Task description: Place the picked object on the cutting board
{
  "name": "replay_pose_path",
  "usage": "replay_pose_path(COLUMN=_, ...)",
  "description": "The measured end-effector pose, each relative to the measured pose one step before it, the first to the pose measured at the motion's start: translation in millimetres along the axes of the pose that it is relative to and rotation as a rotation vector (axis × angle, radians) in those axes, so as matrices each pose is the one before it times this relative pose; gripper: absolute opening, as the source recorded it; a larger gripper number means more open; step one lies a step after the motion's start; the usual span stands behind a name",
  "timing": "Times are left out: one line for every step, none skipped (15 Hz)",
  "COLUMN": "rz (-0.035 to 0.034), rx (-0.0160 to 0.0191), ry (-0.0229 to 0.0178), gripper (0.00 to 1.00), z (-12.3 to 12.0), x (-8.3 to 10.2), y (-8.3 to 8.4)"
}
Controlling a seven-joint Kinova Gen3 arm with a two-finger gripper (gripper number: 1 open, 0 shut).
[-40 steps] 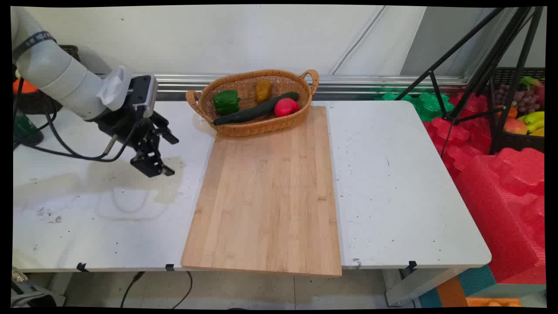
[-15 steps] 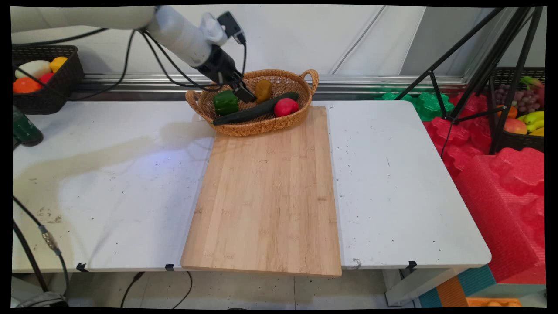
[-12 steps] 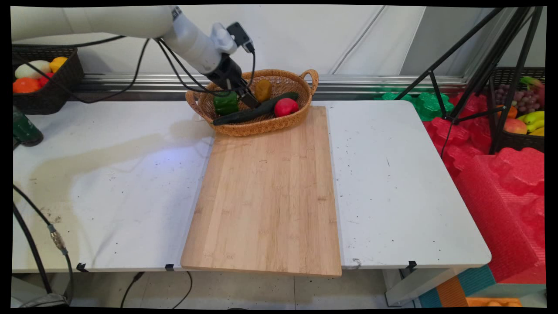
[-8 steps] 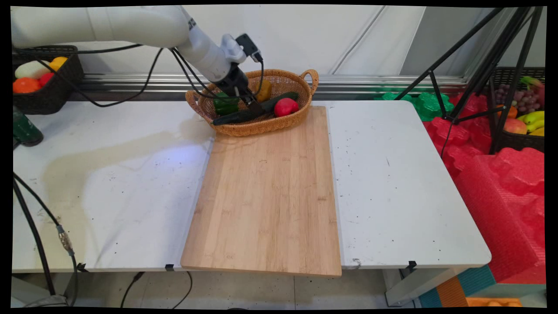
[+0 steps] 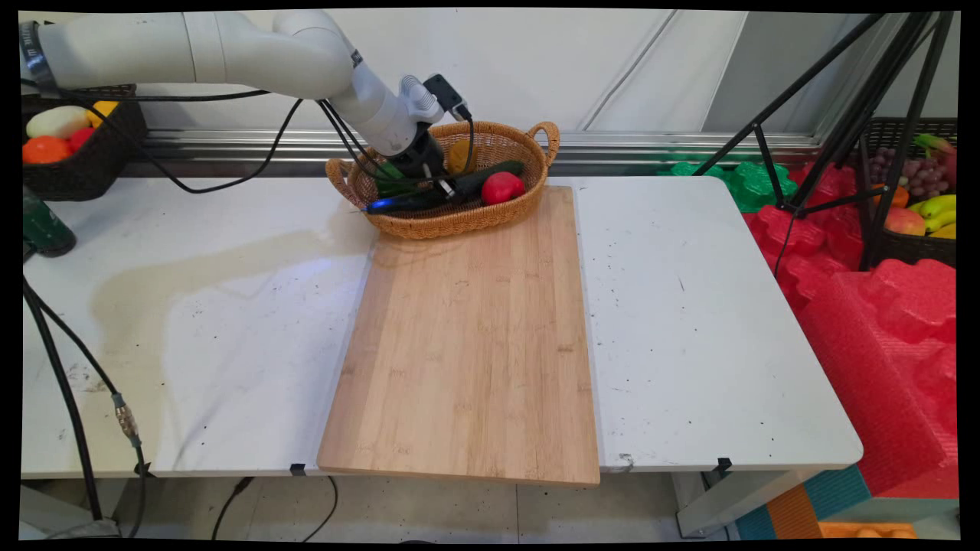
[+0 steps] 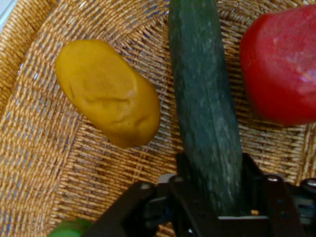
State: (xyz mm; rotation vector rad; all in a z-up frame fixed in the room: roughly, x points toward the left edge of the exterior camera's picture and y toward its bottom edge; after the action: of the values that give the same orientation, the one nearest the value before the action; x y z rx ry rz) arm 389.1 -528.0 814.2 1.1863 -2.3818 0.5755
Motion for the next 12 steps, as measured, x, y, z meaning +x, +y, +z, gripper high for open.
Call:
replay_pose_path(rz=-0.00357, rx=0.00175, ry=0.00189, gripper=0.0, z=-0.57, x=1.0, y=1.42)
replay_pose_path(rz=-0.00206, rx=0.00343, ry=0.00466, gripper=0.0, z=-2.06, x=1.88, y=2.01)
replay_pose_path(rz=0.00123, rx=0.0043, ry=0.00595, gripper=0.0, z=-3.22, x=2.07, y=1.39)
replay_pose_path(rz=0.00216, rx=0.00588, ry=0.00877, gripper=0.0, z=-4.37, x=2.56, y=1.42)
replay_pose_path(rz=0.00536, rx=0.00855, ry=0.01365, gripper=0.0, z=-7.14, x=3.73, y=1.72)
replay_pose_path(rz=0.0084, rx=0.00994, ry=0.01783, gripper=0.0, z=-9.32, x=4.01, y=1.72)
replay_pose_path(rz=0.00995, rx=0.00967, ry=0.01755, gripper=0.0, z=-9.53, x=3.67, y=1.48)
replay_pose_path(rz=0.00753, rx=0.00597, ry=0.01195, gripper=0.0, z=-6.98, x=2.29, y=1.05)
replay_pose_path(rz=0.01202, rx=0.00764, ry=0.01918, gripper=0.0, z=-10.9, x=3.72, y=2.04)
replay_pose_path(rz=0.01717, rx=0.00738, ry=0.026, gripper=0.0, z=-16.15, x=3.84, y=3.3)
replay_pose_path(rz=0.0136, rx=-0.00006, ry=0.01761, gripper=0.0, z=-12.05, x=1.83, y=3.46)
replay_pose_path(rz=0.01604, rx=-0.00336, ry=0.0152, gripper=0.0, z=-12.03, x=0.72, y=3.91)
